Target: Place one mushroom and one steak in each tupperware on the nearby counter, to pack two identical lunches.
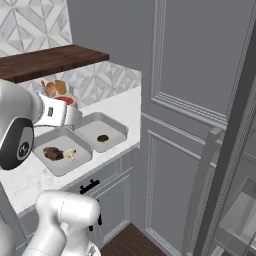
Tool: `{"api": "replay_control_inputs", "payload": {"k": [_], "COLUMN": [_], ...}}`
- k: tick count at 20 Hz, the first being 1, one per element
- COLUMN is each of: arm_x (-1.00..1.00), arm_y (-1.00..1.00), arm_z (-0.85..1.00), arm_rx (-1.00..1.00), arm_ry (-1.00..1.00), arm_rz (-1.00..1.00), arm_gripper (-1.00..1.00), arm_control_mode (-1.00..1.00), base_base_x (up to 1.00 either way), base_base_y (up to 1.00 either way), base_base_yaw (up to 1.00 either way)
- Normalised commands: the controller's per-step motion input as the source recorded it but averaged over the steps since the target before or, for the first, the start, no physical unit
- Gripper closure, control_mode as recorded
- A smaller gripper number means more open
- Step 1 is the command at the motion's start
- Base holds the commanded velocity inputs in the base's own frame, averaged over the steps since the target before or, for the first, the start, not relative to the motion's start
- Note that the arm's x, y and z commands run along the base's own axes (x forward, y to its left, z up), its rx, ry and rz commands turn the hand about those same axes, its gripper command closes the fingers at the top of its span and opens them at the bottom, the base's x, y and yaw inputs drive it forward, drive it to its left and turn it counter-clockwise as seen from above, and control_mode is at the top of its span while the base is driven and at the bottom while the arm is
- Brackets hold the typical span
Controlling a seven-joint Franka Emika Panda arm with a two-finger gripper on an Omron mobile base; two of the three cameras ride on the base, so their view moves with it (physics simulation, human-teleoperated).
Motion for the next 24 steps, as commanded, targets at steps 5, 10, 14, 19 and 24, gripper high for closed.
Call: {"api": "replay_control_inputs", "payload": {"k": [5,10,14,19,24], "arm_x": [0.00,0.00,0.00,0.00,0.00], "arm_y": [0.00,0.00,0.00,0.00,0.00], "arm_z": [0.00,0.00,0.00,0.00,0.00], "arm_rx": [0.00,0.00,0.00,0.00,0.00], "arm_ry": [0.00,0.00,0.00,0.00,0.00], "arm_rz": [0.00,0.00,0.00,0.00,0.00], "arm_gripper": [1.00,1.00,1.00,1.00,1.00], "arm_control_mode": [1.00,1.00,1.00,1.00,1.00], "base_base_x": [0.93,1.00,1.00,1.00,0.96], "base_base_y": [-0.02,0.00,-0.10,-0.07,-0.01], "base_base_yaw": [0.27,0.45,0.52,0.55,0.53]}}
